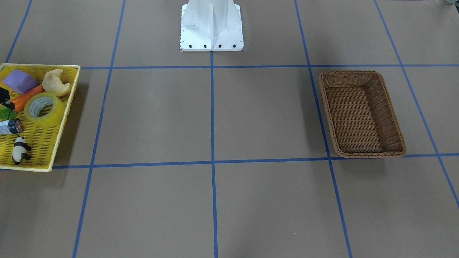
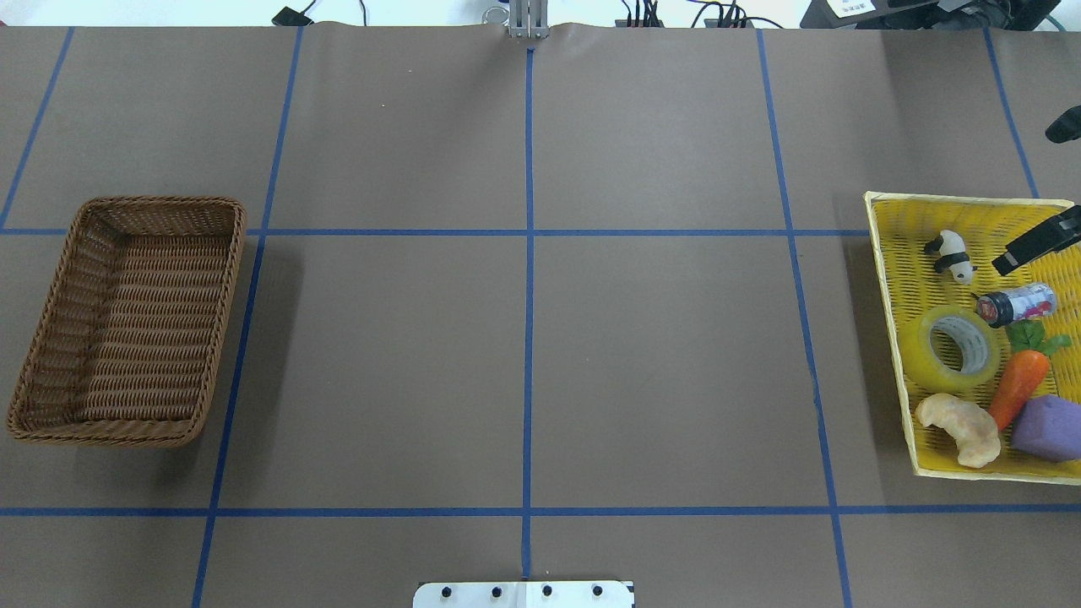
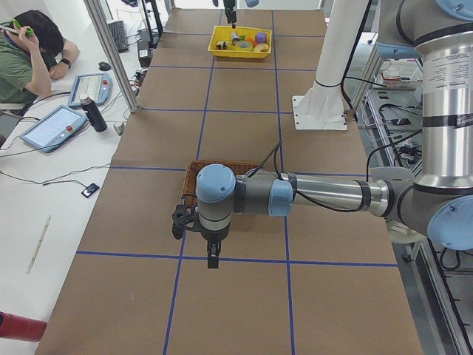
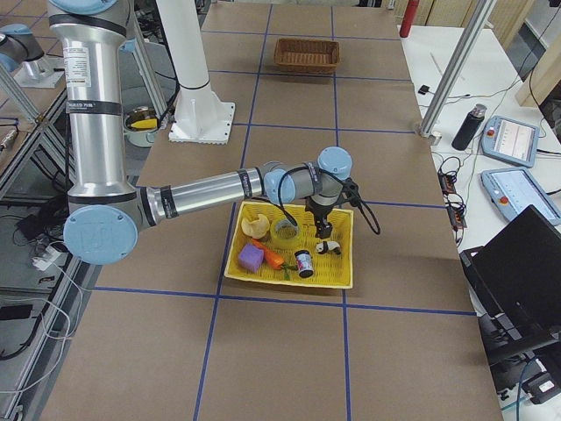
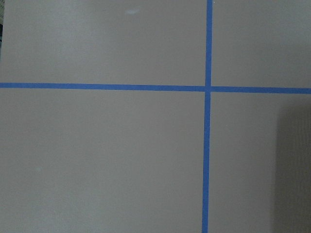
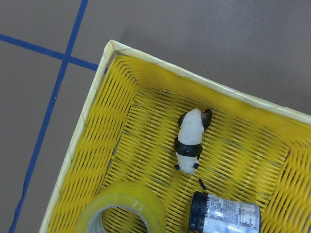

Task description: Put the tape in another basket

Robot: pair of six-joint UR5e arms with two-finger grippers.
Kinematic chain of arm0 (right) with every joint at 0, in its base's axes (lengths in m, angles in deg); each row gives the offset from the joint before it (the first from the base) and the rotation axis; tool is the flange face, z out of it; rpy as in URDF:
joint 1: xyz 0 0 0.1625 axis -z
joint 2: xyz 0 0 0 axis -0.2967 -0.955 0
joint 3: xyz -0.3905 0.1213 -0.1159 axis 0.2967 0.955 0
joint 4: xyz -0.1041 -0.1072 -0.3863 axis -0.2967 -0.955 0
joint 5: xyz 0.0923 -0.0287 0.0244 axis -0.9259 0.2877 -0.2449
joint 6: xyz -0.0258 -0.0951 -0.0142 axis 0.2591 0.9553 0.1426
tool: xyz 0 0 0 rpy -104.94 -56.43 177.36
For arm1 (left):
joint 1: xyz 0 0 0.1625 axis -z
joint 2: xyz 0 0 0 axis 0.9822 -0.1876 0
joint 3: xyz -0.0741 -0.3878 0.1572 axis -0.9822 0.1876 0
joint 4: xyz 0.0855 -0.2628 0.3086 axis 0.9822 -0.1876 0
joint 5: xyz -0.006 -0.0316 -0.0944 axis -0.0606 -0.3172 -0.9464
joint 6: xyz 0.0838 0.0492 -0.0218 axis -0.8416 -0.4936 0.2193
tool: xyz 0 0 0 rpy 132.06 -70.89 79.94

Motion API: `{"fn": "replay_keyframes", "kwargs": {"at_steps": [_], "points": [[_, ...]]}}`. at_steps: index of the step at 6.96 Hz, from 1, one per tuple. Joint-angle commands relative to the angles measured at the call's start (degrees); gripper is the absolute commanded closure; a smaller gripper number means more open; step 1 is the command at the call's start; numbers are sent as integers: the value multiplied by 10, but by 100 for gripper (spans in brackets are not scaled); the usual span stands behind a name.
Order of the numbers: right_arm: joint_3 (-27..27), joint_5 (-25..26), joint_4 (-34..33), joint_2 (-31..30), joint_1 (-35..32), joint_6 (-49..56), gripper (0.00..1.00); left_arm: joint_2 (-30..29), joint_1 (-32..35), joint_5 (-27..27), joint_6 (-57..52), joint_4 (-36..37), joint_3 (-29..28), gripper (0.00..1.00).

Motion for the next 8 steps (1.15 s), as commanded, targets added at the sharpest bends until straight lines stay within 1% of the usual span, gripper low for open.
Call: {"fn": "replay_keyframes", "kwargs": {"at_steps": [1,2,3,4,7,8], "points": [[6,16,4,19,47,3,0,0,0,0,0,-2,-1,2],[7,26,14,20,62,20,0,-1,0,0,0,-3,-5,2],[20,39,14,22,62,94,0,-2,1,0,0,-3,-7,2],[34,34,14,21,61,176,0,-2,0,0,0,-3,-6,2],[43,31,14,39,65,211,0,-3,0,0,0,-3,-6,2],[53,31,14,42,67,245,1,-3,0,0,-1,-3,-6,2]]}}
